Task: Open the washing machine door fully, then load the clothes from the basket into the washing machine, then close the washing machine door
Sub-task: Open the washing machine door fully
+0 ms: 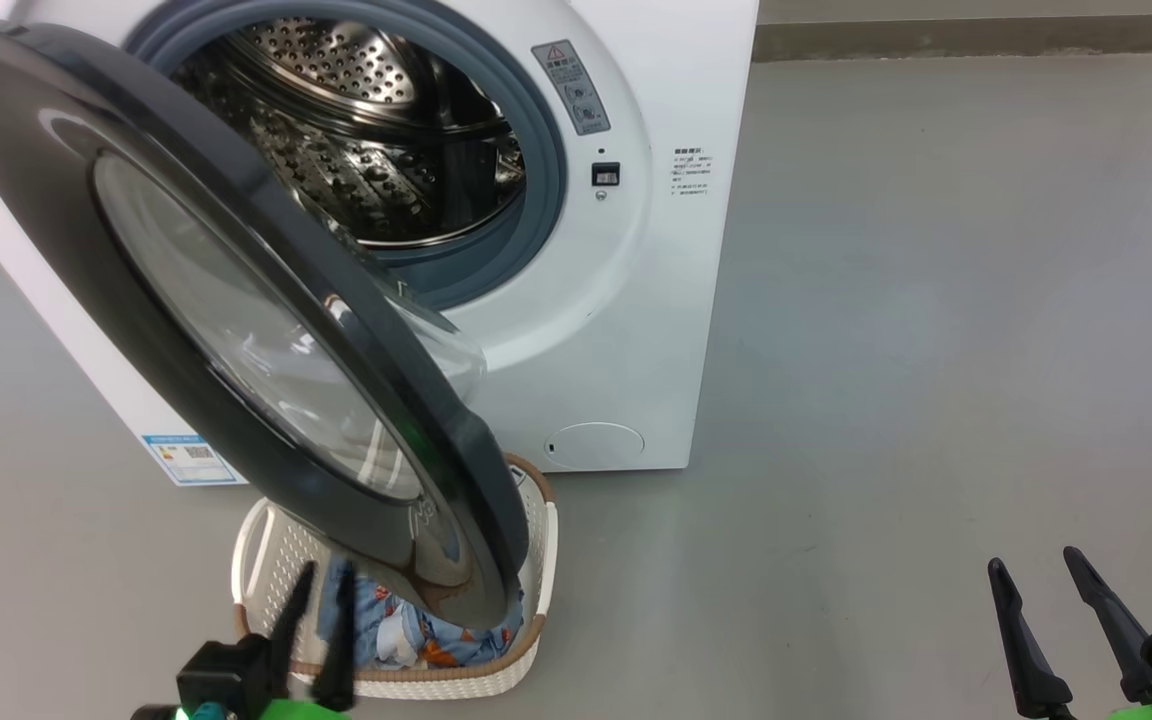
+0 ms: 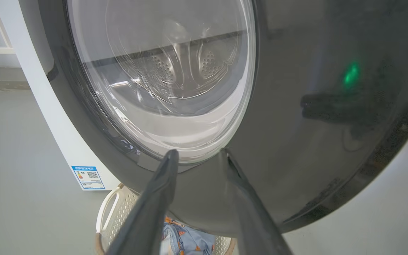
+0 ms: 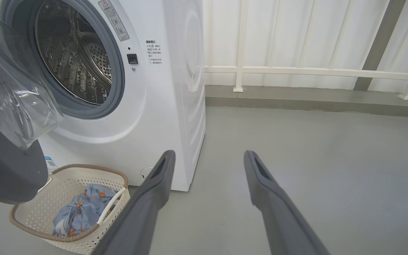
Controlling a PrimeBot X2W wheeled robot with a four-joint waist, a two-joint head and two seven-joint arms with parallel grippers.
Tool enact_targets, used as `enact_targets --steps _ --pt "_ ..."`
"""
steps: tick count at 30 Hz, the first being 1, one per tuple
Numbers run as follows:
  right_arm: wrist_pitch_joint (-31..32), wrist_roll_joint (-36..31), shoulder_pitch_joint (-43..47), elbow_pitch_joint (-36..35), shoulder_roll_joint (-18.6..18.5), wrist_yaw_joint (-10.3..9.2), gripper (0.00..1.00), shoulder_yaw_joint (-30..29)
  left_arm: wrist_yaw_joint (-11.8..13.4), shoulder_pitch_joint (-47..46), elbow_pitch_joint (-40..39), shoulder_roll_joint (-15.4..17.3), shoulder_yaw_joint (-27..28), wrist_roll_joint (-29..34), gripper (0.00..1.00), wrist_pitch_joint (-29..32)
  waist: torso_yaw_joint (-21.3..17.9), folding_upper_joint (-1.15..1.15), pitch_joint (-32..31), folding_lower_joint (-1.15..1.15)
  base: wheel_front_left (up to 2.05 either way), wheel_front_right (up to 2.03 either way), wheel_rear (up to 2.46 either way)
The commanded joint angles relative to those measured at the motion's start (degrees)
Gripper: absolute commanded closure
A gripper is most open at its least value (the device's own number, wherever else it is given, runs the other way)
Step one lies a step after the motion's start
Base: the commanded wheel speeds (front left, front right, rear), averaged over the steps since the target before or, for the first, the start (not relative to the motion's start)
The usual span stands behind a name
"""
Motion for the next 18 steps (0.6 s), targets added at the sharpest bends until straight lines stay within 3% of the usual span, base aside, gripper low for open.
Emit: enact_targets --steps 1,13,18 --pt "-0.69 0.21 0.08 -1.32 -0.96 0.35 0.0 1.1 -0.34 -0.67 -0.53 0.9 1.91 -0.15 1.0 -0.54 -0.02 0.0 -0.02 0.0 0.0 0.0 0.0" --pt "-0.69 0.28 -0.02 -1.64 -0.7 0.35 0.0 1.23 -0.04 -2.23 -1.65 0.9 3.37 -1.13 1.0 -0.54 -0.23 0.0 -0.11 0.0 0.0 0.0 0.0" --pt "-0.69 0.21 0.11 -1.7 -0.48 0.35 0.0 1.23 1.03 -4.33 -4.95 0.9 6.45 -4.45 1.0 -0.54 -0.4 0.0 -0.1 0.0 0.0 0.0 0.0"
